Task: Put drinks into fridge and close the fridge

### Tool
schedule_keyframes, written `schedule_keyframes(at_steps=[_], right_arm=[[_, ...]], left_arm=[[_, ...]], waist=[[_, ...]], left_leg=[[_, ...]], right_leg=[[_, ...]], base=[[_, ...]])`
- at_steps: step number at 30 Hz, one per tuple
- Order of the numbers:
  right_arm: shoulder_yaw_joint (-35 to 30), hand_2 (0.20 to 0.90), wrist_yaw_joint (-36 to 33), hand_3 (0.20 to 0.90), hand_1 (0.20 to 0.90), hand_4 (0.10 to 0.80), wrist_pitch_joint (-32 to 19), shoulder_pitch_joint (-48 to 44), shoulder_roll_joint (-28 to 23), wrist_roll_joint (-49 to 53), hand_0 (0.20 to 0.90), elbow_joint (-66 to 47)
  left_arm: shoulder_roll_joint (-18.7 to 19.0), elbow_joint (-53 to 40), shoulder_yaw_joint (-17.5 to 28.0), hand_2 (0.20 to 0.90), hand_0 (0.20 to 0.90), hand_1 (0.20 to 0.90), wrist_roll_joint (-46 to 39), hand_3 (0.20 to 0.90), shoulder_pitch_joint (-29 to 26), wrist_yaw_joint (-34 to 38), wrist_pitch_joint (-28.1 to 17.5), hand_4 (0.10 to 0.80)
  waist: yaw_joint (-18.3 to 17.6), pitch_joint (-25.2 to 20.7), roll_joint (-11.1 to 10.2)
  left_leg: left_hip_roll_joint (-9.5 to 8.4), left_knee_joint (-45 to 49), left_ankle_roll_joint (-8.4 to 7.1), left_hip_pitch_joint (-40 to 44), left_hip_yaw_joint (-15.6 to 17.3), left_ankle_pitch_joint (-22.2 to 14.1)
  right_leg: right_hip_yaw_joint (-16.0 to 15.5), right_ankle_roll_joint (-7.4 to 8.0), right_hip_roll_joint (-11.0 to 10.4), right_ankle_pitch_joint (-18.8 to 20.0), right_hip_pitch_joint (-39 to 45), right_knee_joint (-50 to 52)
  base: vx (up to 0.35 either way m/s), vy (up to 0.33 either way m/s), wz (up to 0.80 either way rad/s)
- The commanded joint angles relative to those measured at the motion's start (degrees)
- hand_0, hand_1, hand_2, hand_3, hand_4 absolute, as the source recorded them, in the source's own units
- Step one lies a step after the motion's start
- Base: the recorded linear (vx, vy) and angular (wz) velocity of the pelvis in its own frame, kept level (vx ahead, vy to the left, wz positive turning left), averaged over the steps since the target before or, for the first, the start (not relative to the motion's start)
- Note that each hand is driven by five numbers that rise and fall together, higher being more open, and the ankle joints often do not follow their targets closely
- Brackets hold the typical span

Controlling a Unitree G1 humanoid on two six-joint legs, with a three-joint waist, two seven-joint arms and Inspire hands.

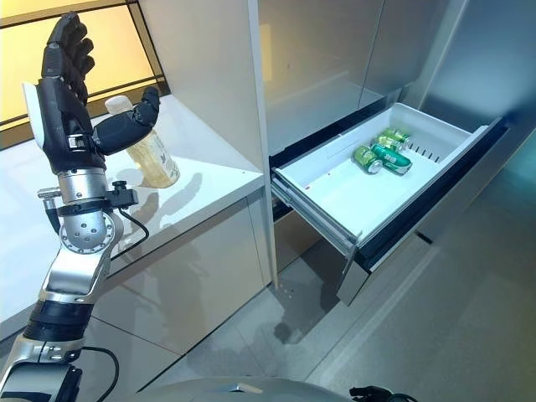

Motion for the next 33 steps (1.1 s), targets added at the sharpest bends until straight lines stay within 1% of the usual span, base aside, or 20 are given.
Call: schedule_keyframes(at_steps=[1,7,13,20,25,29,33], right_arm=[[0.45,0.9,1.51,0.9,0.9,0.8,-0.45,-0.93,2.58,1.09,0.9,-0.13],[0.37,0.9,1.51,0.9,0.9,0.8,-0.06,-1.01,2.52,0.4,0.9,-0.22],[0.43,0.9,1.67,0.9,0.9,0.8,0.26,-1.19,2.29,0.12,0.9,-0.36],[0.85,0.9,1.77,0.9,0.9,0.8,1.06,-1.43,2.07,0.16,0.9,-0.76],[0.92,0.9,1.81,0.9,0.9,0.8,0.99,-1.4,2.04,-0.13,0.9,-0.49],[0.86,0.9,1.96,0.9,0.9,0.8,1.3,-1.46,1.92,-0.24,0.9,-0.74],[1.07,0.9,1.98,0.9,0.9,0.8,1.44,-1.53,1.85,-0.55,0.9,-0.73]], left_arm=[[3.83,1.88,2.85,0.9,0.9,0.9,0.77,0.9,-7.27,1.75,-0.02,0.8],[3.52,4.79,3.16,0.9,0.9,0.9,-2.93,0.9,-6.95,1.43,2.6,0.8],[2.17,7.96,2.58,0.9,0.9,0.9,-9.19,0.9,-7.15,-1.17,5.2,0.8],[1.86,11.17,1.78,0.9,0.9,0.9,-11.71,0.9,-8.14,-0.9,6.95,0.8],[1.03,12.62,1.36,0.9,0.9,0.9,-16.3,0.9,-8.51,-2.88,8.97,0.8],[0.05,13.72,1.28,0.9,0.9,0.9,-19.89,0.9,-8.63,-4.1,9.28,0.8],[-0.9,15.71,1.1,0.9,0.9,0.9,-21.76,0.9,-9.12,-3.08,9.22,0.8]], waist=[[0.18,-1.89,0.97],[0.1,-2.0,1.14],[-0.17,-1.85,1.23],[-0.45,-1.83,1.31],[-0.61,-1.85,1.4],[-0.81,-1.84,1.46],[-1.07,-1.84,1.56]], left_leg=[[-0.1,0.34,-0.11,1.83,-0.18,-8.02],[-0.1,0.34,-0.25,1.84,-0.25,-7.97],[-0.1,0.37,-0.24,2.02,-0.09,-7.89],[-0.18,0.43,-0.25,2.12,0.1,-7.86],[-0.24,0.47,-0.26,2.24,0.06,-7.9],[-0.2,0.47,-0.27,2.33,0.27,-7.88],[-0.21,0.49,-0.27,2.39,0.39,-7.88]], right_leg=[[0.42,4.95,-1.38,-0.93,-1.56,0.9],[0.53,5.09,-1.39,-0.92,-1.64,0.96],[0.58,5.09,-1.34,-0.87,-1.6,1.04],[0.77,5.19,-1.36,-0.77,-1.53,1.03],[0.82,5.28,-1.36,-0.73,-1.53,1.09],[0.78,5.31,-1.39,-0.67,-1.53,1.1],[0.81,5.31,-1.4,-0.69,-1.54,1.15]], base=[[0.0,0.0,0.0],[0.0,0.0,0.0],[0.0,0.0,0.0],[0.0,0.0,0.0],[0.0,0.0,0.0],[0.0,0.0,0.0],[0.0,0.0,0.0]])
